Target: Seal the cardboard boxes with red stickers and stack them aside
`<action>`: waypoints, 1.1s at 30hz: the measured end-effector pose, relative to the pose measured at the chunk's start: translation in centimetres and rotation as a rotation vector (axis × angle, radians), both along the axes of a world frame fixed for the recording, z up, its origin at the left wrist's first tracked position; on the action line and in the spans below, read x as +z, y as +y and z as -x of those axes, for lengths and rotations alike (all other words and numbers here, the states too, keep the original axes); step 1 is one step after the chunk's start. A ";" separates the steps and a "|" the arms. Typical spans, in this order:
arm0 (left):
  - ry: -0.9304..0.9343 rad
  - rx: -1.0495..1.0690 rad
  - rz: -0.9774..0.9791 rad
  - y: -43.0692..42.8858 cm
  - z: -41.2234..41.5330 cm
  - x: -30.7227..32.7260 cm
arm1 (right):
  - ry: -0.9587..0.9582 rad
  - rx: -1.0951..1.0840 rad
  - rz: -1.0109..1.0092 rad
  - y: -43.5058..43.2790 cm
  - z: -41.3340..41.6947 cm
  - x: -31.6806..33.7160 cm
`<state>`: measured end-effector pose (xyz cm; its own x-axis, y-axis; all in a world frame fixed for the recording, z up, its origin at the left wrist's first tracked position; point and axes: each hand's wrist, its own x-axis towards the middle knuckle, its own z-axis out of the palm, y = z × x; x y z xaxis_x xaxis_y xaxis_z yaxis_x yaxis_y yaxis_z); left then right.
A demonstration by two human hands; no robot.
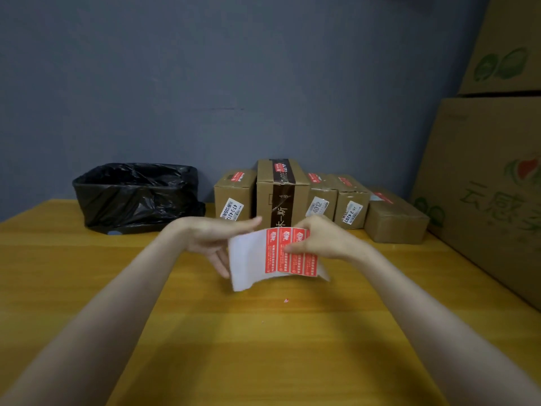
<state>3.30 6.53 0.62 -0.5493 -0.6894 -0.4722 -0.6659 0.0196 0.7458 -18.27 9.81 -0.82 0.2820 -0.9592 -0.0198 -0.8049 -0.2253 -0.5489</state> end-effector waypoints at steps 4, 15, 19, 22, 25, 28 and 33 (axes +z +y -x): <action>0.163 0.040 0.014 0.4 -0.5 -0.7 | -0.138 -0.111 -0.133 -0.4 2.0 -0.3; 0.185 0.548 0.307 -3.2 1.9 -5.7 | -0.293 -0.357 -0.239 -1.8 2.7 -3.8; -0.009 0.514 0.529 -3.6 2.3 -6.9 | -0.268 -0.534 -0.076 -3.1 2.4 -5.0; -0.053 0.511 0.635 -3.9 2.9 -7.8 | -0.237 -0.620 0.058 -4.0 1.9 -5.9; -0.103 0.466 0.684 -4.2 3.2 -8.1 | -0.150 -0.593 0.087 -4.5 1.4 -6.2; -0.204 0.378 0.714 -4.5 3.0 -8.2 | -0.003 -0.532 0.044 -4.5 1.2 -6.2; -0.186 0.302 0.710 -5.2 2.8 -8.3 | 0.034 -0.507 0.076 -4.5 1.6 -5.2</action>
